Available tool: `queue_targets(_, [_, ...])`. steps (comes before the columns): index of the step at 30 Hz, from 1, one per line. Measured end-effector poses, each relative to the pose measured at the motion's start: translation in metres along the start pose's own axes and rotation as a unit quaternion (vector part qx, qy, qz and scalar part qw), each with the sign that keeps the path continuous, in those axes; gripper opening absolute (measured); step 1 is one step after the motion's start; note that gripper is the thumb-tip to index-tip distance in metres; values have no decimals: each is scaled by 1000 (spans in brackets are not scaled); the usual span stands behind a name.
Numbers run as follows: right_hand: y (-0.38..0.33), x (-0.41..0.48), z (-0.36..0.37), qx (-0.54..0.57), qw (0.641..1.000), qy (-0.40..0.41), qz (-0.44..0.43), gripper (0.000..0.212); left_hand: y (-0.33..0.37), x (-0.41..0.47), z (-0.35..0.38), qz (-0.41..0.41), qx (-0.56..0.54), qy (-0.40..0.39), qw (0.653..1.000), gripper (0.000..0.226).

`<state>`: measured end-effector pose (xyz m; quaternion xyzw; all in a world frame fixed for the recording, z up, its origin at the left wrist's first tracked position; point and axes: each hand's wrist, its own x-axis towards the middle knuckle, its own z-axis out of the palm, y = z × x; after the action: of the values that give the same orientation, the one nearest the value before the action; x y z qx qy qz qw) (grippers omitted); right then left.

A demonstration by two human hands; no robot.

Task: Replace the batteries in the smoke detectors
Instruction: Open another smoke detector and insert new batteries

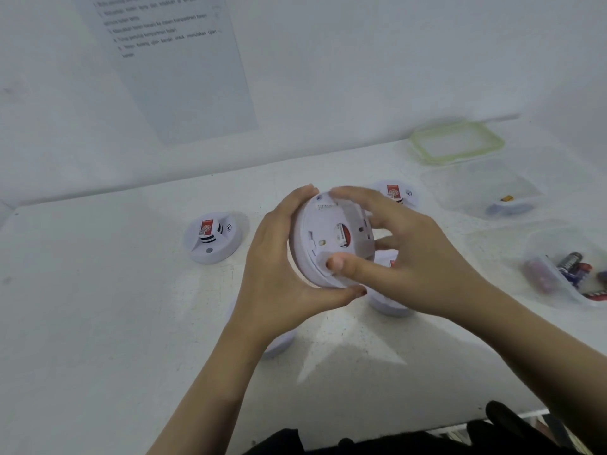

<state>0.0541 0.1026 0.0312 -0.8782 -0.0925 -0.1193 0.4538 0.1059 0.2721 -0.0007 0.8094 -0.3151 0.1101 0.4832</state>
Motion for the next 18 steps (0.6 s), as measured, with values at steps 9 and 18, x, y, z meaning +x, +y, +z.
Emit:
queue_targets(9, [-5, 0, 1, 109, 990, -33, 80, 83, 4, 0, 2, 63, 13, 22, 998, 94])
queue_targets(18, [4, 2, 4, 302, 938, -71, 153, 66, 2, 3, 4, 39, -10, -68, 997, 107])
